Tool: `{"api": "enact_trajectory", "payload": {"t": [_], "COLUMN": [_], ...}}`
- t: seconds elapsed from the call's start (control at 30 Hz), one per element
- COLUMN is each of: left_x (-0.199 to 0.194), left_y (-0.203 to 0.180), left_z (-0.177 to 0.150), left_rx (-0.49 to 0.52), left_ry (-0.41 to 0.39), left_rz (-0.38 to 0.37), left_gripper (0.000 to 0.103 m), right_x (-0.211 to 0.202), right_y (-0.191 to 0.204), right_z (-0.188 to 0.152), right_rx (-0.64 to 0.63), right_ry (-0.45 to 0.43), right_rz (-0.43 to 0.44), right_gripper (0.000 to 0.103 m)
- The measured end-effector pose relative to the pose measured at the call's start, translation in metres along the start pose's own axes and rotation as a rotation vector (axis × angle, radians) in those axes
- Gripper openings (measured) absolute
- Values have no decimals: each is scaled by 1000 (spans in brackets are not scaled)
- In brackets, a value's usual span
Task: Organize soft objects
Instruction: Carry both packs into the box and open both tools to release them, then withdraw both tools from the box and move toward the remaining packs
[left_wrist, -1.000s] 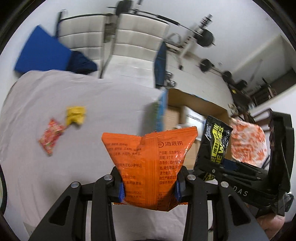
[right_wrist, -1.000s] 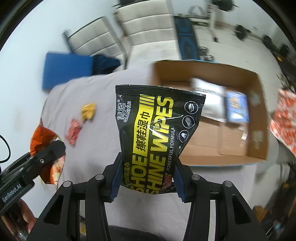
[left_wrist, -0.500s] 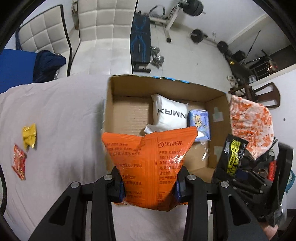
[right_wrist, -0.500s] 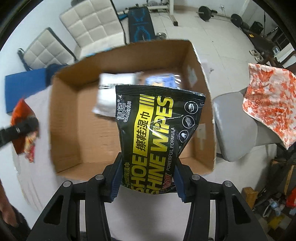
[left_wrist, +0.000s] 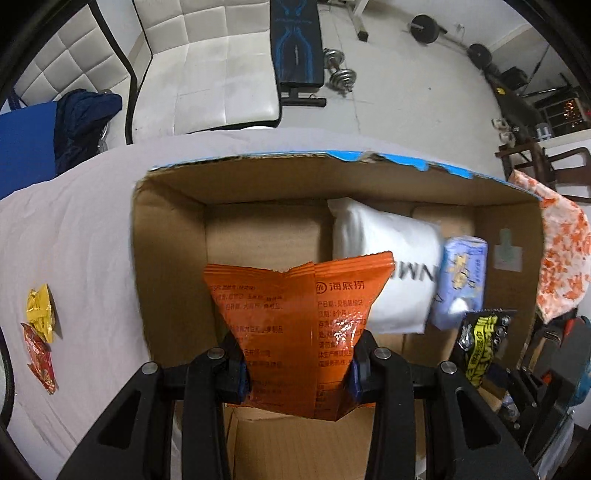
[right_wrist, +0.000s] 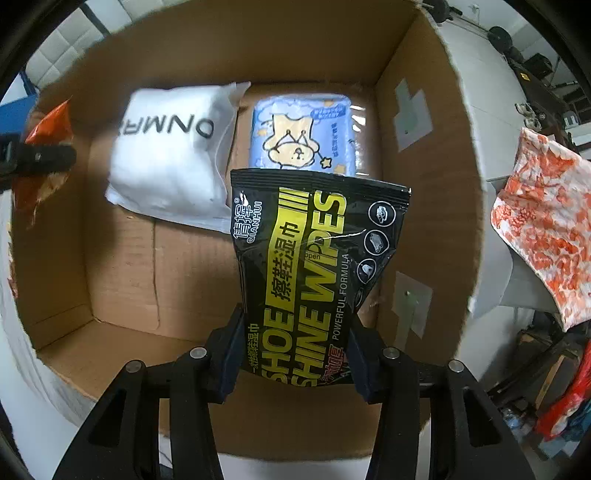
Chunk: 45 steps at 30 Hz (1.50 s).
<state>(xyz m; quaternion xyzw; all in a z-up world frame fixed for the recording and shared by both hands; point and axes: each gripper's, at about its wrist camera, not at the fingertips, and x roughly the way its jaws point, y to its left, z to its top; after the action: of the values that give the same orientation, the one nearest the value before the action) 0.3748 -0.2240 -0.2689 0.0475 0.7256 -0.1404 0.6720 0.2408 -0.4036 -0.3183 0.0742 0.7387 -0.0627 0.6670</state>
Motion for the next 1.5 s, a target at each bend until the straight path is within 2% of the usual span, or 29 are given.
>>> {"api": "enact_trajectory", "payload": {"t": [0.17,0.43,0.53,0.7,0.73,0.77,0.87,0.9,0.93,0.97,1.07,1.1,1.27,1.5], "left_x": [16,28,27,19,16,12,1,-3,-7,-11,-24,-28,-51,-79], "left_y": [-7,-3,-2,2,1,0,-2,-2,-2,-3,-5,-5,-10,-25], "left_z": [12,21,23,24,23,23,18,16,14,10,-5,-11,-48,-104], "left_rx": [29,1,-7,-13,-9,-1,18,22,23,27,40,43,46,71], "left_ry": [9,43,30,7,-2,-8,-33,-43,-52,-59,-94,-108,-163,-248], "left_rz": [54,59,82,72,73,77,86,89,89,89,96,96,42,41], "left_gripper": [36,37,44,45,50,61,72,74,78,88,98,98,98,98], "right_x": [7,12,15,10,8,4,-7,-11,-16,-20,-32,-37,-59,-88], "right_y": [-1,1,3,2,2,2,3,5,5,7,10,12,12,8], "right_z": [5,8,11,15,16,17,19,18,19,19,14,13,0,-32], "right_rx": [-11,-34,-33,-14,-9,-6,-1,1,1,3,11,15,31,29], "right_ry": [26,74,80,68,64,57,38,29,21,14,-21,-36,-99,-194], "right_rz": [6,-16,-24,-28,-25,-22,-8,-2,6,14,26,26,37,21], "right_gripper": [52,54,55,62,64,64,73,80,85,87,98,103,103,103]}}
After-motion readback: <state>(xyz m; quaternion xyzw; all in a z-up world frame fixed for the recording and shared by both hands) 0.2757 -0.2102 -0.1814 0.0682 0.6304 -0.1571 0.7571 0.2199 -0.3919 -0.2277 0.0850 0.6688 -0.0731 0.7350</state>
